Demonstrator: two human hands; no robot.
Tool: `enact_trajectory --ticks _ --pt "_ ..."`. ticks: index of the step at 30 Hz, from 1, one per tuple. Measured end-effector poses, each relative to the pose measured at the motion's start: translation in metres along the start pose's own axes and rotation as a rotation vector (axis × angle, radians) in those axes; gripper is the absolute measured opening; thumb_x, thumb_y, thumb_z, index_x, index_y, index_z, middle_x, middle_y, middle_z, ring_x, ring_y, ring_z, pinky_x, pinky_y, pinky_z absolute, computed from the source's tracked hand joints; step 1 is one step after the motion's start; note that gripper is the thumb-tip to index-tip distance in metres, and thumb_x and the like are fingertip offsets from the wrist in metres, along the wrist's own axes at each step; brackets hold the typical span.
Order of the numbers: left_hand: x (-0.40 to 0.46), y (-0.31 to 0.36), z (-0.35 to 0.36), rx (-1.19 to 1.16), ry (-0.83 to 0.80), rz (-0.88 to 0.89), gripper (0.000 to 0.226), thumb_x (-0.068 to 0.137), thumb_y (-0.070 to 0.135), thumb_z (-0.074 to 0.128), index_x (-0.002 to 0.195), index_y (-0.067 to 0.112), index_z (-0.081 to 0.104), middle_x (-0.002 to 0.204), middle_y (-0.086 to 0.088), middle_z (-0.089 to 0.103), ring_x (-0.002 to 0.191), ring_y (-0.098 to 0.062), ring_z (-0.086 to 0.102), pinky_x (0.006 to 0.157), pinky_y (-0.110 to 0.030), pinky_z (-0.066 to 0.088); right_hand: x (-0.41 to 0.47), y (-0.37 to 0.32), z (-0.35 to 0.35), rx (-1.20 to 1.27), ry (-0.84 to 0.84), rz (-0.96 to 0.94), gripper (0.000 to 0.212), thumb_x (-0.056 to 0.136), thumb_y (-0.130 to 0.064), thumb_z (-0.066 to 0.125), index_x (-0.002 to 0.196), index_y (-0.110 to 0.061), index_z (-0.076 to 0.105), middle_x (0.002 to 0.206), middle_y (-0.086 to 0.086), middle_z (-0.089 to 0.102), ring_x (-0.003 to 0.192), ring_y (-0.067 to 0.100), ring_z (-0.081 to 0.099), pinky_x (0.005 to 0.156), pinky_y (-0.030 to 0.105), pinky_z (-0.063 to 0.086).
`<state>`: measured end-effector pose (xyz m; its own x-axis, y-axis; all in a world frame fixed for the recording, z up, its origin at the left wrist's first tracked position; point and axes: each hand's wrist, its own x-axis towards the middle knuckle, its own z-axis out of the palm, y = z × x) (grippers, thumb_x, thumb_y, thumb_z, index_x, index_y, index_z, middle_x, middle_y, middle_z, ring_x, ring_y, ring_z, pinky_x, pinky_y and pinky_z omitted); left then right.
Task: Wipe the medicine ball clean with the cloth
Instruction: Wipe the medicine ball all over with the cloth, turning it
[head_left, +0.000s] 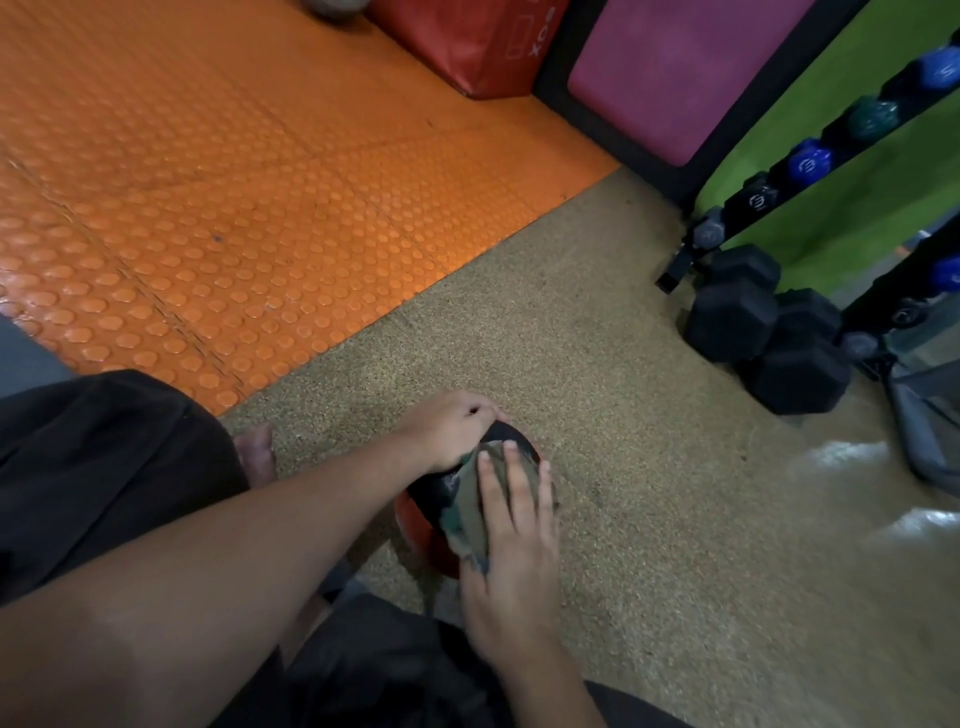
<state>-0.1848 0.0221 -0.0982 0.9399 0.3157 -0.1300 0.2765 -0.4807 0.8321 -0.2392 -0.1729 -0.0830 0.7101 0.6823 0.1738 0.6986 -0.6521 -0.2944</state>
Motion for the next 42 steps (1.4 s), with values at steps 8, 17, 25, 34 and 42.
enact_trajectory --ticks 8,17,25,34,42 --pt "-0.001 0.014 0.012 0.145 0.046 -0.029 0.043 0.100 0.041 0.037 0.118 0.037 0.076 0.138 0.006 0.068 0.127 -0.027 0.061 0.101 -0.039 0.049 0.060 0.018 0.001 0.632 0.269 0.794 0.049 0.100 -0.068 0.037 0.136 -0.040 0.055 0.124 0.006 0.068 0.105 0.006 0.070 0.098 0.034 0.048" --pt "0.001 0.007 0.010 0.074 0.035 0.010 0.037 0.106 0.031 0.042 0.116 0.029 0.077 0.138 0.002 0.068 0.127 -0.026 0.060 0.104 -0.037 0.047 0.014 -0.009 -0.002 0.230 -0.013 0.459 0.068 0.107 -0.037 0.042 0.162 -0.049 0.002 0.168 -0.023 -0.019 0.157 0.021 -0.021 0.124 0.058 -0.001" --pt "-0.006 0.008 0.006 0.051 0.043 -0.004 0.045 0.100 0.045 0.037 0.119 0.031 0.075 0.140 0.006 0.065 0.128 -0.025 0.058 0.106 -0.039 0.046 0.049 0.013 -0.004 0.430 0.082 0.545 0.058 0.106 -0.049 0.041 0.161 -0.032 0.031 0.171 -0.009 0.019 0.159 0.021 0.006 0.129 0.043 0.011" --pt "0.001 0.015 0.010 0.068 -0.122 0.043 0.034 0.106 0.050 0.046 0.121 0.039 0.074 0.142 0.010 0.063 0.127 -0.022 0.059 0.106 -0.040 0.046 0.007 0.014 -0.005 0.512 0.098 0.576 0.056 0.105 -0.050 0.044 0.159 -0.046 0.027 0.168 -0.026 0.011 0.157 0.010 -0.004 0.128 0.038 0.007" --pt "0.002 0.007 0.007 0.025 -0.050 -0.016 0.031 0.104 0.054 0.051 0.119 0.040 0.074 0.138 0.010 0.066 0.127 -0.022 0.060 0.101 -0.036 0.047 0.055 0.016 -0.012 0.498 0.116 0.699 0.044 0.107 -0.046 0.045 0.150 -0.035 0.047 0.150 0.000 0.054 0.139 0.027 0.049 0.114 0.030 0.040"
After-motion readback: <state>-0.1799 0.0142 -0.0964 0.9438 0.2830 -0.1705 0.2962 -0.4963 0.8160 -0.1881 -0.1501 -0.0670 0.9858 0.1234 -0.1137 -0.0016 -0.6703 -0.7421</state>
